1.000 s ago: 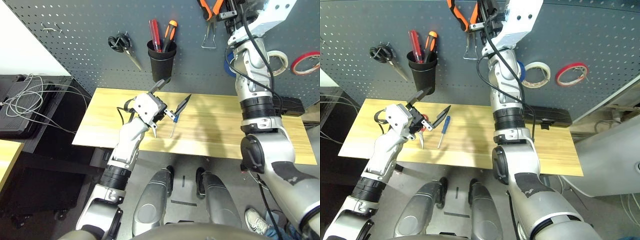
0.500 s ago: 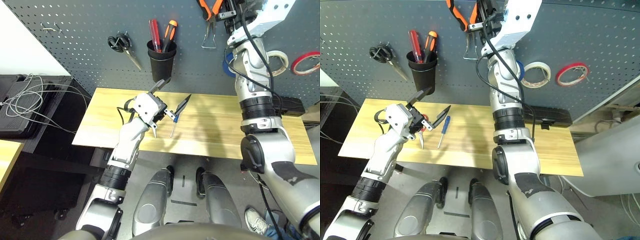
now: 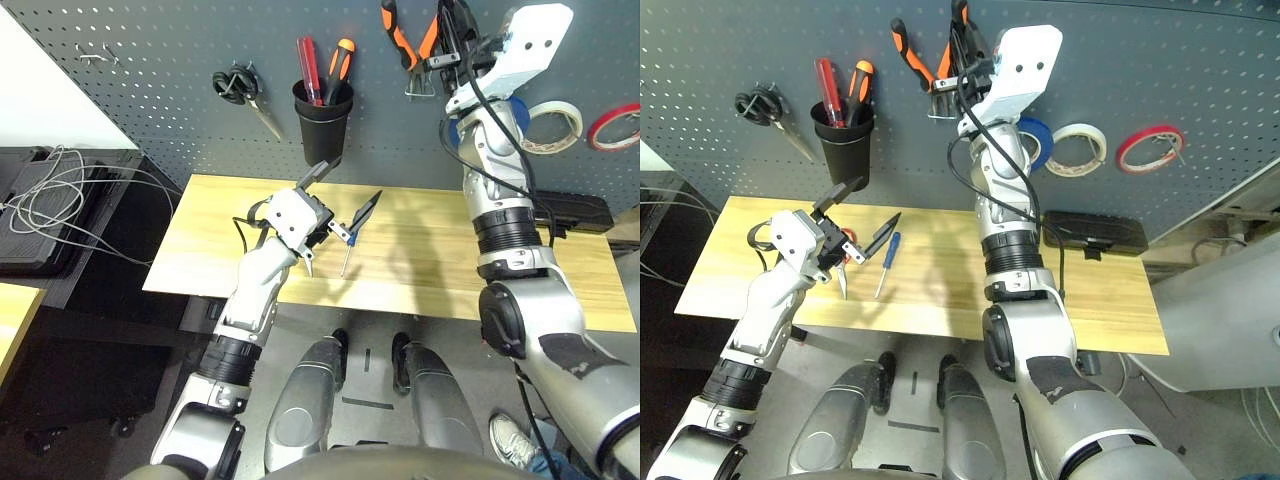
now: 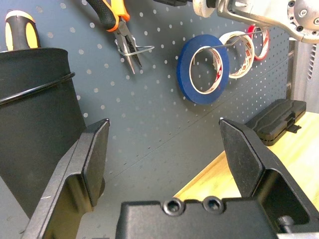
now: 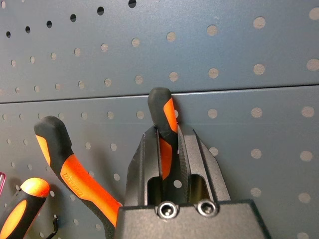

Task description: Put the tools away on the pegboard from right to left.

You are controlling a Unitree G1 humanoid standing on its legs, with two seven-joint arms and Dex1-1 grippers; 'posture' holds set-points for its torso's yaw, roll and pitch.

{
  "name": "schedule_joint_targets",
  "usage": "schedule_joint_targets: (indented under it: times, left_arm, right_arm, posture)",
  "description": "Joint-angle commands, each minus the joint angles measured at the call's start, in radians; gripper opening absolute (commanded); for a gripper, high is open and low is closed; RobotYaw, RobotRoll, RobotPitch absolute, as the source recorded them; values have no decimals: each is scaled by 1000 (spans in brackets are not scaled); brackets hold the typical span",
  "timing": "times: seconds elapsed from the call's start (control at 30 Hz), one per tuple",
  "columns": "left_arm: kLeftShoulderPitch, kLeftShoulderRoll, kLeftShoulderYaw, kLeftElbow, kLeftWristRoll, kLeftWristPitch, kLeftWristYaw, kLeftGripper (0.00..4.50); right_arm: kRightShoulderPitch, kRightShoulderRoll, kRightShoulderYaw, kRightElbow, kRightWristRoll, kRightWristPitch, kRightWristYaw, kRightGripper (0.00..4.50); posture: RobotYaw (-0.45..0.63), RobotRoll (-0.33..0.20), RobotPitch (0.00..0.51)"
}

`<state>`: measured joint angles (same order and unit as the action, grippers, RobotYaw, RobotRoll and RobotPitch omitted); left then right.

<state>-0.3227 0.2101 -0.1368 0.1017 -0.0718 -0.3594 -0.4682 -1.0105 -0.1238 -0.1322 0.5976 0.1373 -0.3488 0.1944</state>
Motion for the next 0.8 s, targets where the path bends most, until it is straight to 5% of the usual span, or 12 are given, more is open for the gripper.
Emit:
schedule_joint_targets:
  times: [0.03,0.37,0.5,0.77,0.8]
  left_arm:
    - [19,1,-9,-6,13,7,-1,4500]
    - [19,1,-9,-6,14,7,-1,4500]
    - [14,15,-16,21,12,-9,-30,4500]
    - [0,9,-24,44,10,-19,-50,4500]
    - [-6,10,-23,50,9,-20,-54,4500]
  right_arm:
    - [13,5,8,22,-11,0,-7,254]
    - [12,4,9,26,-10,-3,-8,254]
    - [175,-39,8,-338,77,252,35,1585]
    - [234,-53,3,-506,96,415,18,4475]
    - [239,-49,7,-523,99,424,18,4475]
  posture:
    - [110,0,273]
    - [110,0,273]
    - [87,0,253]
    - [65,0,243]
    - [65,0,240]
